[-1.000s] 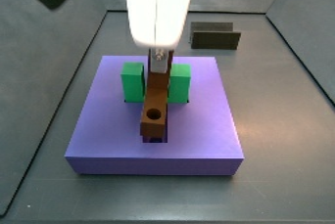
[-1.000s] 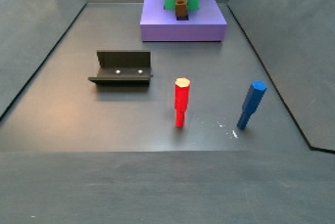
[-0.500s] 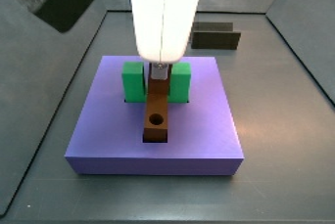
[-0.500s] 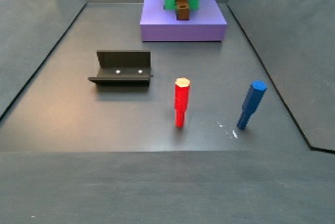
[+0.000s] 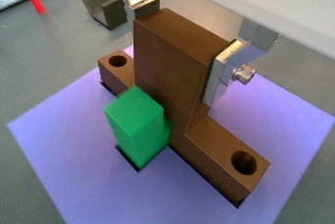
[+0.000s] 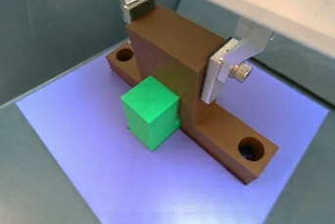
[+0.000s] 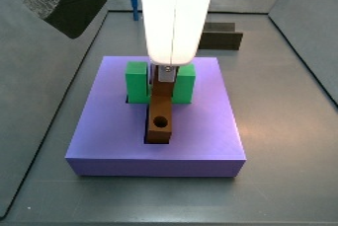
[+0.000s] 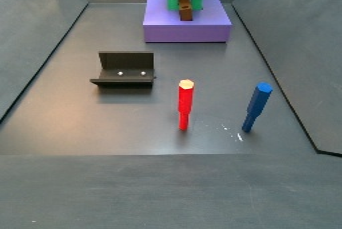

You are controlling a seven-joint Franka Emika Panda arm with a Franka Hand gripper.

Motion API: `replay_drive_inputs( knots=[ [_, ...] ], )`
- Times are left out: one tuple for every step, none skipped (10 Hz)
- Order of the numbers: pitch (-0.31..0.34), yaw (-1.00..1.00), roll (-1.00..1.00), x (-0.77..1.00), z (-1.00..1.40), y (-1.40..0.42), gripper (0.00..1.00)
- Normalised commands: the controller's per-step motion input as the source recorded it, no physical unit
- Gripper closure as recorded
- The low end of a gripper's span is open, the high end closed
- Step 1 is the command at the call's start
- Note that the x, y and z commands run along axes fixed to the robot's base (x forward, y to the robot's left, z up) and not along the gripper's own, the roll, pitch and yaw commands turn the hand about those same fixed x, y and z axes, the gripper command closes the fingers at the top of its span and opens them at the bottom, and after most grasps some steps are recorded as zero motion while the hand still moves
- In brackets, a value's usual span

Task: Pick up the brown object. Move up. Move to above the board. Insert the brown object.
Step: Insert the brown object.

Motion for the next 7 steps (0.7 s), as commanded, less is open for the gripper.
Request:
replay_drive_inputs(
  knots=[
    [-0.127,-0.11,-0.37,0.03,-0.21,-0.08,1.0],
    [-0.127,-0.08,-0.26,0.0,-0.31,0.0,1.0],
    [-0.101,0.0,-0.1,0.0,-0.37,0.0,1.0],
    [-0.201,0.0,0.0,-0.21,-0.89,0.0,1.0],
    [-0.209,0.0,0.0,-0.23,-0.88,0.0,1.0],
    [-0.01,0.0,-0.01,0.0,0.0,0.0,1.0],
    [0.0,0.0,0.0,0.0,0.0,0.0,1.0]
  ],
)
